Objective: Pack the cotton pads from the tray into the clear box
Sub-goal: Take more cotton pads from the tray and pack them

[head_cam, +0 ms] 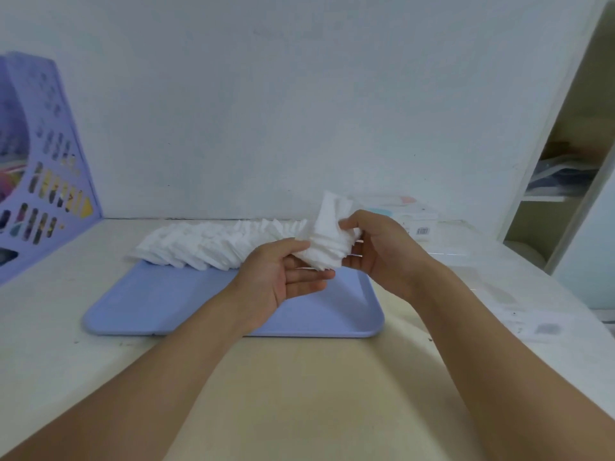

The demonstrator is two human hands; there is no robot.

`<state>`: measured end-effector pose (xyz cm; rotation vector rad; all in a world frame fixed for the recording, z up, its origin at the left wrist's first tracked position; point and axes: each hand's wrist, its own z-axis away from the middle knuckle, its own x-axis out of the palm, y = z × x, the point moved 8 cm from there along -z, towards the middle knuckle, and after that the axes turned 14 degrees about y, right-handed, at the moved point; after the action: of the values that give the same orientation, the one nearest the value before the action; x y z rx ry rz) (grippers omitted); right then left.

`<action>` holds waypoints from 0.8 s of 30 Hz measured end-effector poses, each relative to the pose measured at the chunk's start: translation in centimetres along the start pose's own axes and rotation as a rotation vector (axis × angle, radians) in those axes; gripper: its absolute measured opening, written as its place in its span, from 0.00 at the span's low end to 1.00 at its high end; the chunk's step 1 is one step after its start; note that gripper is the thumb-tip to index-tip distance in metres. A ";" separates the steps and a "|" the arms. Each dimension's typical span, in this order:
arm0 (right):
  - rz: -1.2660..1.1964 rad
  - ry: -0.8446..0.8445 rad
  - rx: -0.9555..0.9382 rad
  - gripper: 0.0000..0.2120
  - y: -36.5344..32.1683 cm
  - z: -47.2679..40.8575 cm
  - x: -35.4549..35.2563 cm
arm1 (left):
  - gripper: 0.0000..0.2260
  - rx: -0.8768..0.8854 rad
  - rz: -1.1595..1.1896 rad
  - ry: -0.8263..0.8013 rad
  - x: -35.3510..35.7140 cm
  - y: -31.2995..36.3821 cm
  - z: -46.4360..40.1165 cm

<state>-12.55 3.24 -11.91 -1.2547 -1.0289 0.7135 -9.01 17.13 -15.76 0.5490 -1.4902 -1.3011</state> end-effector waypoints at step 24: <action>0.245 -0.153 -0.046 0.24 0.4 -0.7 -1.6 | 0.12 0.056 -0.074 -0.015 -0.1 -0.8 -0.6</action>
<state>-12.56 1.60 -12.65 -1.3978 -1.0293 0.9912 -8.64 16.71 -16.59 0.6372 -1.5347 -1.3265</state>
